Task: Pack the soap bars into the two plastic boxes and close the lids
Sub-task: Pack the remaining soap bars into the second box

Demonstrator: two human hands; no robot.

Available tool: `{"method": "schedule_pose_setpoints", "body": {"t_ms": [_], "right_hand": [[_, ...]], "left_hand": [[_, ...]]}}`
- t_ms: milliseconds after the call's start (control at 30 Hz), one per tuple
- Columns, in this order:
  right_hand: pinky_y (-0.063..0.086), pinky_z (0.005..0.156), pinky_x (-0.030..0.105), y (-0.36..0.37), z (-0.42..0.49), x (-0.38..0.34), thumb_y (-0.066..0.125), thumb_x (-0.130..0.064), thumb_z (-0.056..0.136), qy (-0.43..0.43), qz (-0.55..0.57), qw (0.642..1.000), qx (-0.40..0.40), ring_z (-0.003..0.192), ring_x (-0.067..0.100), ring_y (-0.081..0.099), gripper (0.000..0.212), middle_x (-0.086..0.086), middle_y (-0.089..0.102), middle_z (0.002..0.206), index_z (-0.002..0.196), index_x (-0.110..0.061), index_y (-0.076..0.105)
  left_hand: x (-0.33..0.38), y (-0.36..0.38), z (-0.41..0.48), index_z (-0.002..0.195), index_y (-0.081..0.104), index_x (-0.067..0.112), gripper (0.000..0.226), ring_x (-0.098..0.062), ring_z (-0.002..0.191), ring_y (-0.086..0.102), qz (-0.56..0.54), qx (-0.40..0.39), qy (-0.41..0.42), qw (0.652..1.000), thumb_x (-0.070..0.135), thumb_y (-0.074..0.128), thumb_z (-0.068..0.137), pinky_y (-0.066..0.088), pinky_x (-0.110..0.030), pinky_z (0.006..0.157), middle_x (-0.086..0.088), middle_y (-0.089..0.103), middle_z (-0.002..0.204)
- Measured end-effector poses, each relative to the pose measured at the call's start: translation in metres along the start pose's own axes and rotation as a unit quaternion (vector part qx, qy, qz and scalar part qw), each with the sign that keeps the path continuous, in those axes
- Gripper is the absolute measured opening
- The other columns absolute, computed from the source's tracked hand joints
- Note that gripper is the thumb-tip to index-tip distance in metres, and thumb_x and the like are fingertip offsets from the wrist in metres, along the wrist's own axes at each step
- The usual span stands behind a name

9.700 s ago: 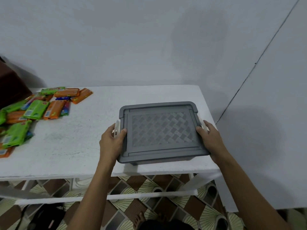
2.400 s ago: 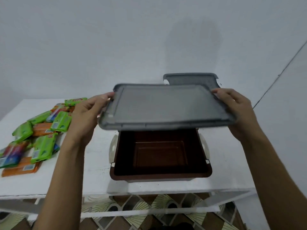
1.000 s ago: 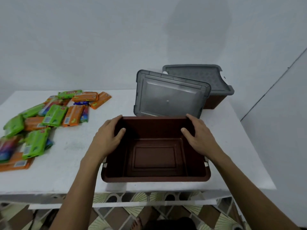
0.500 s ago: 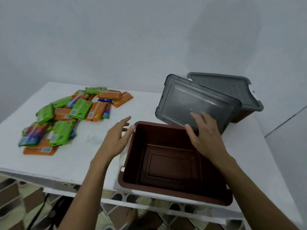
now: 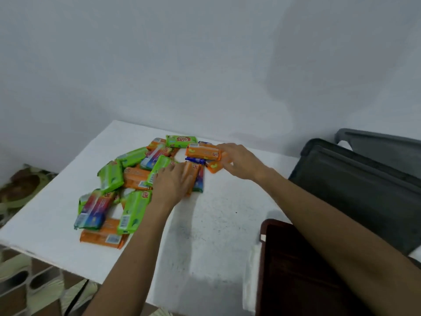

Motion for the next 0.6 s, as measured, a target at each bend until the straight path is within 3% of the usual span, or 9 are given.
{"method": "schedule_pose_setpoints", "body": {"t_ms": [100,200,333,433,533,600], "right_hand": [[0.050,0.088,0.048,0.017,0.041,-0.001,0.055,-0.038,0.083,-0.003,-0.020,0.999,-0.031,0.106,0.031,0.056,0.054,0.000,0.060,0.127,0.134,-0.035,0.039],[0.045,0.090,0.045,0.033,0.066,-0.001,0.063,-0.035,0.084,0.003,-0.048,0.997,-0.055,0.109,0.033,0.047,0.061,0.002,0.058,0.131,0.138,-0.030,0.035],[0.044,0.087,0.042,0.043,0.083,0.001,0.065,-0.030,0.083,0.015,-0.050,0.996,-0.068,0.106,0.030,0.046,0.058,0.007,0.056,0.126,0.133,-0.030,0.035],[0.047,0.086,0.041,0.037,0.081,0.001,0.069,-0.030,0.080,0.016,-0.033,0.998,-0.056,0.107,0.031,0.052,0.068,0.011,0.053,0.121,0.136,-0.033,0.029],[0.051,0.090,0.045,0.019,0.061,0.001,0.075,-0.034,0.078,0.022,0.060,0.997,-0.029,0.108,0.030,0.057,0.094,0.015,0.051,0.125,0.146,-0.044,0.011],[0.057,0.083,0.044,0.001,0.034,-0.002,0.079,-0.030,0.076,0.012,0.194,0.981,-0.015,0.107,0.019,0.062,0.106,0.005,0.050,0.131,0.146,-0.050,0.001]], "left_hand": [[-0.005,0.018,0.021,0.132,0.050,0.024,0.053,-0.033,0.113,0.053,0.089,-0.032,0.001,0.995,0.059,0.044,0.092,0.038,-0.044,0.094,-0.009,0.060,0.124],[-0.004,0.030,0.032,0.129,0.046,0.022,0.058,-0.032,0.112,0.051,0.128,-0.052,-0.001,0.990,0.064,0.042,0.090,0.036,-0.042,0.091,-0.011,0.061,0.119],[0.001,0.030,0.039,0.129,0.045,0.021,0.059,-0.033,0.109,0.054,0.104,-0.049,-0.025,0.993,0.059,0.052,0.085,0.038,-0.041,0.090,-0.013,0.062,0.114],[0.006,0.024,0.038,0.137,0.041,0.024,0.068,-0.035,0.106,0.054,0.057,-0.051,-0.021,0.997,0.054,0.060,0.079,0.043,-0.041,0.083,-0.013,0.063,0.110],[0.011,0.012,0.030,0.143,0.035,0.031,0.076,-0.032,0.101,0.055,0.007,-0.045,-0.007,0.999,0.048,0.065,0.075,0.047,-0.038,0.071,-0.009,0.061,0.110],[0.018,-0.003,0.020,0.143,0.034,0.034,0.077,-0.029,0.095,0.058,-0.030,-0.026,0.006,0.999,0.043,0.066,0.074,0.047,-0.034,0.063,-0.006,0.060,0.113]]}}
Point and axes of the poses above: each hand's wrist, its own z-axis towards the middle knuckle, its own y-axis out of the palm, x = y × z, the point moved 6 cm from there along z, towards the middle knuckle
